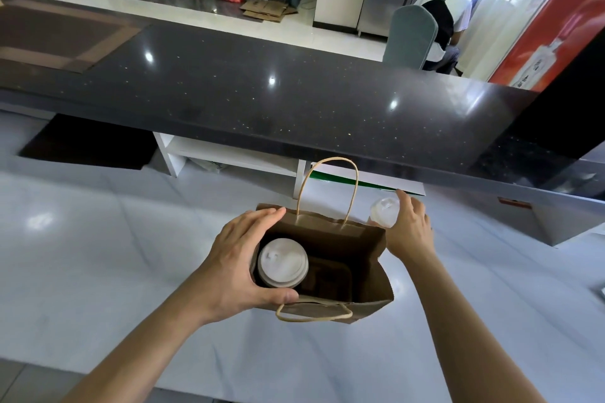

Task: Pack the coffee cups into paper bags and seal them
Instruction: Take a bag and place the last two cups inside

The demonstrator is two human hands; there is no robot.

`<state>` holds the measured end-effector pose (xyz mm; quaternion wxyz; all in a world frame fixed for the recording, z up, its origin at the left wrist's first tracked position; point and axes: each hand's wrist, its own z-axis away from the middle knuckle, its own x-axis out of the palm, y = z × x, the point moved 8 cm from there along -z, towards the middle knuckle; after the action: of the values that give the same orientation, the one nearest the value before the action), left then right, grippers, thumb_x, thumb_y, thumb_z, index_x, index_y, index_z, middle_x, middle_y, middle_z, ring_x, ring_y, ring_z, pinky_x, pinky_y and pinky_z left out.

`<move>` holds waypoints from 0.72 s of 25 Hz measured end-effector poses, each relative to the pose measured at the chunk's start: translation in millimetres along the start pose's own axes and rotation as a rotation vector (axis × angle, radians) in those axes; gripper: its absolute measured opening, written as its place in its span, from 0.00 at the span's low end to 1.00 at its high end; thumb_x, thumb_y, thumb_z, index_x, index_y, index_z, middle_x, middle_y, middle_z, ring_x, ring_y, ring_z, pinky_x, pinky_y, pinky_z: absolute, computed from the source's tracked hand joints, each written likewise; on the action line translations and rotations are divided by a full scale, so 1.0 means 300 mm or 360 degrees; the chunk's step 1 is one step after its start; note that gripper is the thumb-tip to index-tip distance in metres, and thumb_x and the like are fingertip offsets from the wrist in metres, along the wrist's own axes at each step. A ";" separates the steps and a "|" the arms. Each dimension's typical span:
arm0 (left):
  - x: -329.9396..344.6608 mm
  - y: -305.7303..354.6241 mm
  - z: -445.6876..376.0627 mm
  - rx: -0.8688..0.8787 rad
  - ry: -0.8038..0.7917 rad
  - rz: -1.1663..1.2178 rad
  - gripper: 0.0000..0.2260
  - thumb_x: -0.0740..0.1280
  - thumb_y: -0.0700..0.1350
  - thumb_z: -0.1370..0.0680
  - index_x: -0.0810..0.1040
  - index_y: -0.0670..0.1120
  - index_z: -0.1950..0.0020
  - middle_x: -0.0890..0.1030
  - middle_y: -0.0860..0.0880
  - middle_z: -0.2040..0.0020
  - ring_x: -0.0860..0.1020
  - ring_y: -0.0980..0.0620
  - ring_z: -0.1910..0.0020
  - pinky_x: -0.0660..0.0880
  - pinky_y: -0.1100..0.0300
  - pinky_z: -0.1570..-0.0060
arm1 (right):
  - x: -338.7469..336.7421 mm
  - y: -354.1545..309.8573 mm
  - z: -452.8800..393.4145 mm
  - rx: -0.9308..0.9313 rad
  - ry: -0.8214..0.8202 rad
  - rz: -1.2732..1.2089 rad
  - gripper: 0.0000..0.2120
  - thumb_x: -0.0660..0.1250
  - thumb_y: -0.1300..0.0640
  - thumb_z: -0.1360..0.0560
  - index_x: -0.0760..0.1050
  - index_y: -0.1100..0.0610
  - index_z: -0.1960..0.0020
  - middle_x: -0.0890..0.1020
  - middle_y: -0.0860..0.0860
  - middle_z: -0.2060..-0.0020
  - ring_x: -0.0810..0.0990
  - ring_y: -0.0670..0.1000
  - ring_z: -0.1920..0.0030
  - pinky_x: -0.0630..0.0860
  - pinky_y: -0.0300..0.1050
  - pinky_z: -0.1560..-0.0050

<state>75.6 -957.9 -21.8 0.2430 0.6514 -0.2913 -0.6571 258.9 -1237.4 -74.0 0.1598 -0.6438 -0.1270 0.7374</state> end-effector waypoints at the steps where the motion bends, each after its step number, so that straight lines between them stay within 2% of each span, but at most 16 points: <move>1: 0.001 0.002 0.000 0.0002 -0.0001 0.0002 0.52 0.76 0.72 0.39 0.53 0.66 0.20 0.55 0.70 0.24 0.50 0.65 0.23 0.56 0.58 0.24 | 0.011 0.007 -0.008 0.0017 -0.0033 0.0018 0.42 0.74 0.56 0.25 0.54 0.51 0.18 0.60 0.58 0.21 0.62 0.65 0.24 0.64 0.65 0.25; 6: 0.000 0.003 -0.005 0.0000 -0.0006 -0.0003 0.52 0.77 0.72 0.38 0.54 0.66 0.20 0.55 0.70 0.24 0.50 0.64 0.22 0.56 0.58 0.23 | 0.051 0.039 -0.025 0.0081 -0.0094 0.0082 0.45 0.73 0.55 0.24 0.47 0.50 0.17 0.61 0.59 0.23 0.64 0.65 0.25 0.62 0.64 0.25; 13: -0.001 0.012 -0.006 0.0017 -0.0013 -0.0018 0.51 0.77 0.71 0.37 0.54 0.65 0.20 0.55 0.71 0.24 0.50 0.65 0.22 0.54 0.61 0.25 | 0.019 0.032 0.003 0.0026 0.0046 -0.0134 0.42 0.73 0.57 0.24 0.52 0.53 0.18 0.64 0.60 0.25 0.67 0.65 0.28 0.67 0.66 0.28; 18: 0.001 0.007 -0.003 0.0011 -0.0030 -0.0014 0.52 0.76 0.72 0.38 0.54 0.65 0.20 0.54 0.71 0.24 0.49 0.65 0.22 0.55 0.60 0.25 | -0.090 -0.003 0.067 -0.0029 0.0156 -0.0376 0.47 0.78 0.43 0.29 0.55 0.52 0.20 0.64 0.56 0.27 0.68 0.61 0.29 0.72 0.62 0.31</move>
<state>76.3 -959.8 -20.5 0.2351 0.6473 -0.2929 -0.6633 242.2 -1247.1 -46.4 0.2458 -0.6611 -0.2006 0.6800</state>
